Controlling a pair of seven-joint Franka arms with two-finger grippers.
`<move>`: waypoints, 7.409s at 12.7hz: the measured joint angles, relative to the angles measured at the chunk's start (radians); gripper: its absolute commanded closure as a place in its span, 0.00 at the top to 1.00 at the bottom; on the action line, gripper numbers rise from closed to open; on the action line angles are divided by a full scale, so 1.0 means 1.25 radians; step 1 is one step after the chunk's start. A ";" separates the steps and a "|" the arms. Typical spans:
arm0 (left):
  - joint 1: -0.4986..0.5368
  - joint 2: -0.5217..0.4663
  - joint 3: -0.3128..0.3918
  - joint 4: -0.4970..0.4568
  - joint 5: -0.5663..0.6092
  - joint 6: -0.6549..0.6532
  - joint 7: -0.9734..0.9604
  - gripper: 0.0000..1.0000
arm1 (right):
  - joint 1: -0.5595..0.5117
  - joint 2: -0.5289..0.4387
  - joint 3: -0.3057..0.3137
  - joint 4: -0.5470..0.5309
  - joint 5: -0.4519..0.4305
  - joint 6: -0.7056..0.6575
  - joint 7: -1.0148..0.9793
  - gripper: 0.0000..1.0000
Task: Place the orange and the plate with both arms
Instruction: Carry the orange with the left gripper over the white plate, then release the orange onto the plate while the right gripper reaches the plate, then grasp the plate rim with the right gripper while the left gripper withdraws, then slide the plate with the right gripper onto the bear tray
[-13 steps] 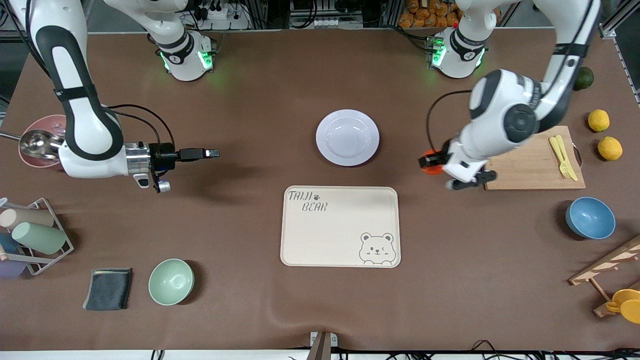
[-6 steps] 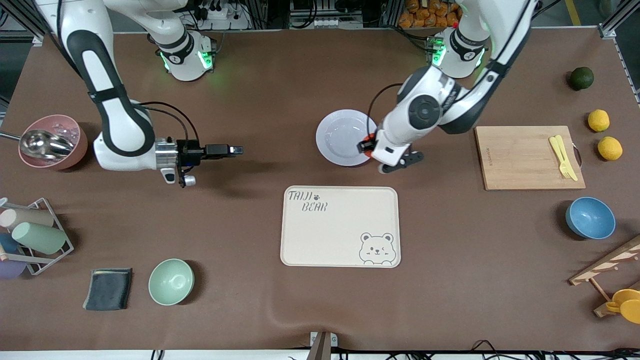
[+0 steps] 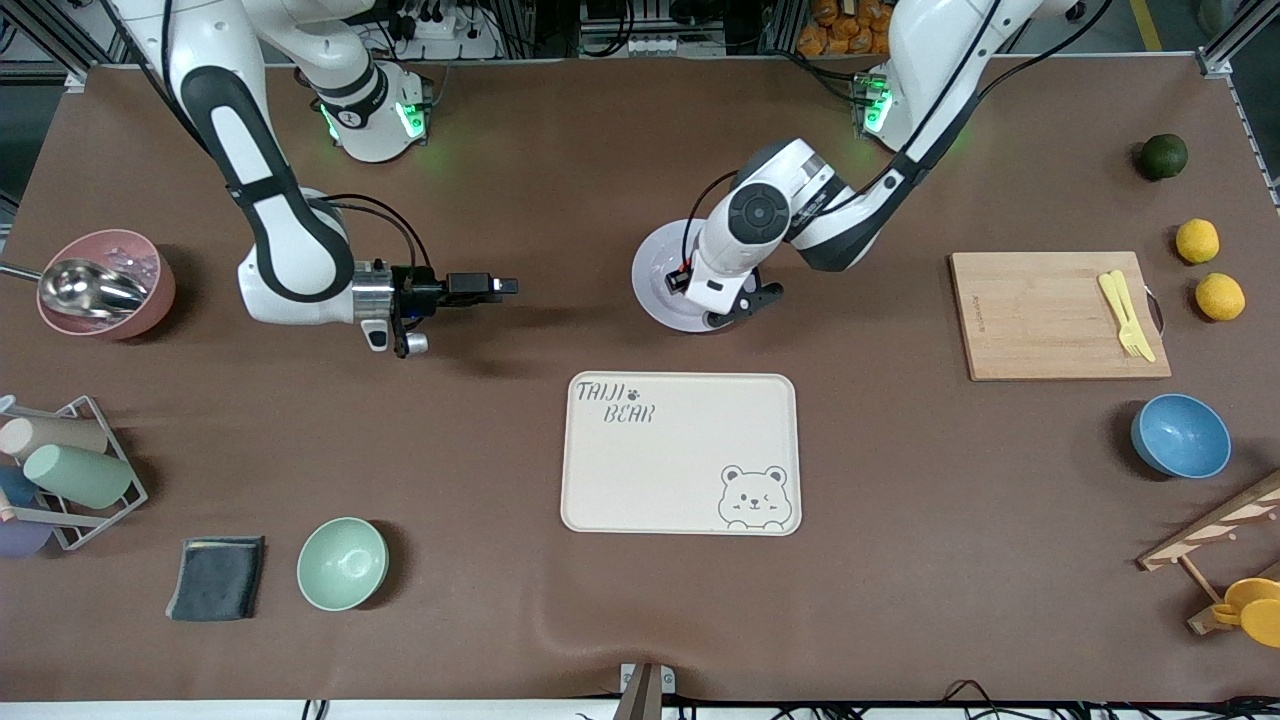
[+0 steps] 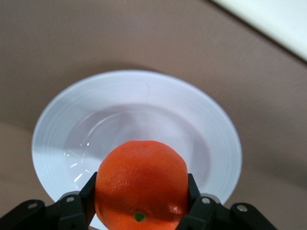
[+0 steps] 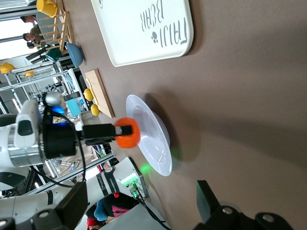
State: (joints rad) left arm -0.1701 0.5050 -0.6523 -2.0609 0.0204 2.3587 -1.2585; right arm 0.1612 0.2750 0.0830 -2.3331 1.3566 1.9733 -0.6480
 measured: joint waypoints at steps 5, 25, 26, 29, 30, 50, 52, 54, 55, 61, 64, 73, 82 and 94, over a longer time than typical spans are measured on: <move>-0.030 0.060 0.006 -0.004 0.084 0.027 -0.084 1.00 | 0.073 0.032 0.000 -0.011 0.112 0.046 -0.067 1.00; 0.331 -0.229 0.044 0.362 0.192 -0.333 0.325 1.00 | 0.336 0.139 0.001 0.025 0.484 0.215 -0.228 0.76; 0.347 -0.245 0.043 0.364 0.166 -0.342 0.365 1.00 | 0.350 0.144 0.000 0.032 0.500 0.219 -0.228 0.73; 0.398 -0.297 0.043 0.365 0.102 -0.381 0.478 1.00 | 0.387 0.162 0.001 0.050 0.543 0.232 -0.254 0.69; 0.405 -0.310 0.043 0.365 0.097 -0.401 0.500 1.00 | 0.392 0.173 0.001 0.053 0.561 0.232 -0.276 0.68; 0.313 -0.351 0.194 0.471 0.045 -0.589 0.663 1.00 | 0.451 0.213 -0.003 0.113 0.661 0.285 -0.301 0.00; 0.212 -0.361 0.335 0.471 0.010 -0.600 0.734 1.00 | 0.450 0.208 -0.004 0.134 0.664 0.284 -0.268 0.00; 0.178 -0.366 0.394 0.471 -0.007 -0.606 0.791 1.00 | 0.450 0.193 -0.004 0.152 0.664 0.285 -0.239 0.00; 0.163 -0.366 0.410 0.471 -0.009 -0.611 0.799 1.00 | 0.450 0.180 -0.004 0.156 0.665 0.285 -0.216 0.00; 0.138 -0.366 0.419 0.470 -0.009 -0.616 0.800 1.00 | 0.397 0.154 -0.016 0.230 0.668 0.351 -0.148 0.00; 0.132 -0.366 0.418 0.470 -0.009 -0.616 0.800 1.00 | 0.355 0.209 -0.019 0.331 0.660 0.415 -0.124 0.00; 0.132 -0.368 0.417 0.470 -0.009 -0.640 0.800 1.00 | 0.295 0.389 -0.016 0.490 0.594 0.447 -0.122 0.00; 0.134 -0.385 0.417 0.471 -0.009 -0.652 0.800 1.00 | 0.303 0.417 -0.015 0.533 0.550 0.494 -0.120 0.40; 0.135 -0.385 0.419 0.469 -0.009 -0.648 0.800 1.00 | 0.290 0.418 -0.019 0.539 0.324 0.497 0.136 0.60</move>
State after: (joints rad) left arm -0.0013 0.0241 -0.1286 -1.4741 0.0093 1.5492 -0.2588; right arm 0.5242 0.7971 0.0597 -1.6589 1.7616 2.5941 -0.4777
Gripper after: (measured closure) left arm 0.000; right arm 0.392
